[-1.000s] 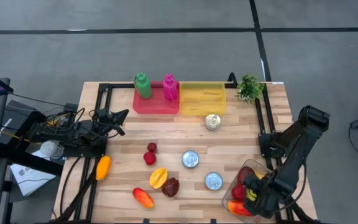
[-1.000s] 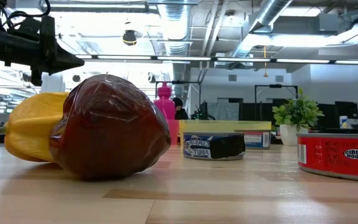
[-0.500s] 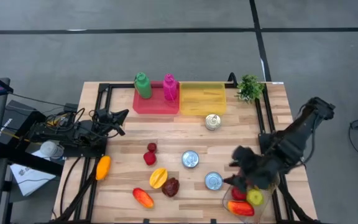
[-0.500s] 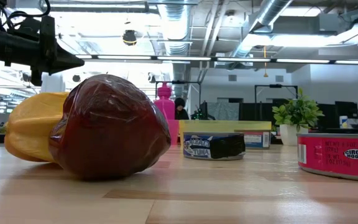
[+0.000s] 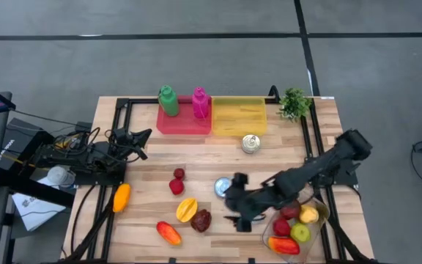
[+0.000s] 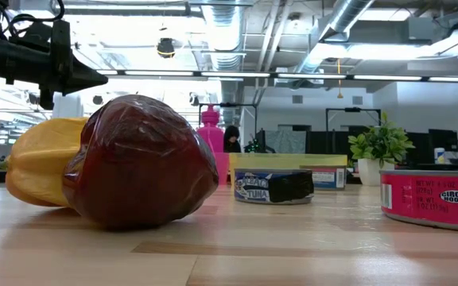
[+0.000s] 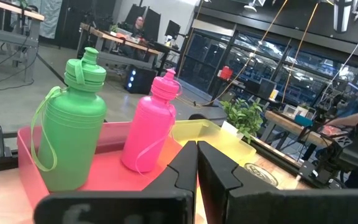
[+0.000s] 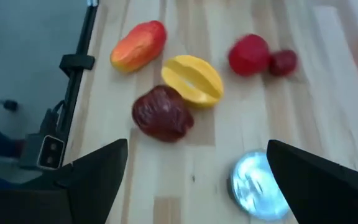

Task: Pick & Place Food Item
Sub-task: Put the bottom apple into the transparent bin

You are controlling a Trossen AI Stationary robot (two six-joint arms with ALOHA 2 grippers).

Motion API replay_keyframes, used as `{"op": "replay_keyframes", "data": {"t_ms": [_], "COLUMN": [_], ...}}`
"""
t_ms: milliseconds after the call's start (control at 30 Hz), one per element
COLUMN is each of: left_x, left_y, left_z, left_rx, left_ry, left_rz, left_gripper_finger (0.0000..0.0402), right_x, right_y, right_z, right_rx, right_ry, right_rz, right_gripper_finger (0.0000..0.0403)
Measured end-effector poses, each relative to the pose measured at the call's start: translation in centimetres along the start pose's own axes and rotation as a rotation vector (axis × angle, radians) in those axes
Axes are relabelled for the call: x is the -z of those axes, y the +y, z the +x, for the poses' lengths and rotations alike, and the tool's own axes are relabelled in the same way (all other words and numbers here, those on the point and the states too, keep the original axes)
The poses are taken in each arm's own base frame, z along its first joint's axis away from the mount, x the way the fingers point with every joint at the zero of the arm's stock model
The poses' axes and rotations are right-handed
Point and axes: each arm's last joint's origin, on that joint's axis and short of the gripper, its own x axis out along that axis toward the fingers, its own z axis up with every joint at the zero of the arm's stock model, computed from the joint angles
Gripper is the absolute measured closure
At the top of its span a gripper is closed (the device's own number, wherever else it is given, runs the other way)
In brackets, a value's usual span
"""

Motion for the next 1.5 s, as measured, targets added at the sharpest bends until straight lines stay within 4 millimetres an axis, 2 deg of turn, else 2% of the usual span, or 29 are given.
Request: {"op": "replay_keyframes", "data": {"t_ms": [333,733,933,1300,1500], "left_x": [0.0,0.0,0.0,0.0,0.0], "left_y": [0.0,0.0,0.0,0.0,0.0], "left_z": [0.0,0.0,0.0,0.0,0.0], "left_rx": [0.0,0.0,0.0,-0.001,-0.001], "left_ry": [0.0,0.0,0.002,0.003,0.003], "left_rz": [0.0,0.0,0.002,0.003,0.004], "left_gripper_finger": [0.0401,0.0401,0.0401,0.0401,0.0401], "right_x": [-1.7,0.6,1.2,1.3,1.8], "right_y": [2.1,3.4,3.2,3.4,3.6], "right_z": [8.4,15.6,17.1,17.3,18.0], "right_rx": [-0.039,-0.054,-0.039,-0.048,-0.061], "right_ry": [0.065,0.131,0.147,0.135,0.157], "right_rz": [-0.125,-0.128,-0.07,-0.064,0.008], "right_gripper_finger": [0.0023,0.0023,0.0023,0.0023,0.0024]}}
